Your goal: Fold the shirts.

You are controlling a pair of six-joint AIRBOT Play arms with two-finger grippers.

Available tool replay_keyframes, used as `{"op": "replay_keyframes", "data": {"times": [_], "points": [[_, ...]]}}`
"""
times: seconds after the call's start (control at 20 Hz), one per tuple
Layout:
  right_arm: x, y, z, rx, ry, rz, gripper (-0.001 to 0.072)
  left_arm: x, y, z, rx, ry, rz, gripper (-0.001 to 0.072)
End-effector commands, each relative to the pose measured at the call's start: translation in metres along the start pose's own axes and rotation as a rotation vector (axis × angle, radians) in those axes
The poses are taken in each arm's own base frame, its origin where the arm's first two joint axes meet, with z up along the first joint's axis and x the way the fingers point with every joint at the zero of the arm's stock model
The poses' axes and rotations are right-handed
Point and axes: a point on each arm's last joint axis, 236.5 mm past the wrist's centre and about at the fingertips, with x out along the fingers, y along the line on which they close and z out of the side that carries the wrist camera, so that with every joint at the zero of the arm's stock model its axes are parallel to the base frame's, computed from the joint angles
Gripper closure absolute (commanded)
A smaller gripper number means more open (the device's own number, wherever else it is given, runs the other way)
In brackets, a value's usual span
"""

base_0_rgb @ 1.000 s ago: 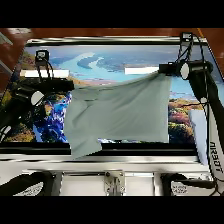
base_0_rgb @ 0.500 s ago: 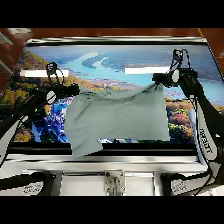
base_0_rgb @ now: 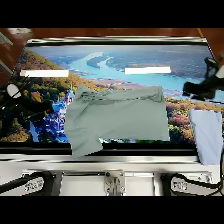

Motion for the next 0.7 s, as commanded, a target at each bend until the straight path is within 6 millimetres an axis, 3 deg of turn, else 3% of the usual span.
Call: {"op": "replay_keyframes", "data": {"times": [0.0,0.05,0.15,0.25,0.65], "points": [[-0.018,-0.006,-0.069,0.066,0.225,0.237,0.0203,0.019,0.004,-0.063,-0.140,0.140,-0.224,-0.0011],[-0.019,0.002,-0.073,0.094,0.234,0.317,0.0202,0.029,0.000,-0.074,-0.164,0.159,-0.289,-0.0011],[-0.021,0.018,-0.070,0.109,0.212,0.431,0.0202,0.043,-0.014,-0.079,-0.216,0.131,-0.388,-0.0003],[-0.019,0.017,-0.063,0.115,0.180,0.425,0.0202,0.056,-0.022,-0.073,-0.271,0.070,-0.434,0.0113],[-0.014,0.011,-0.049,0.135,0.120,0.398,0.0203,0.088,-0.029,-0.072,-0.249,0.074,-0.422,0.0111]]}}
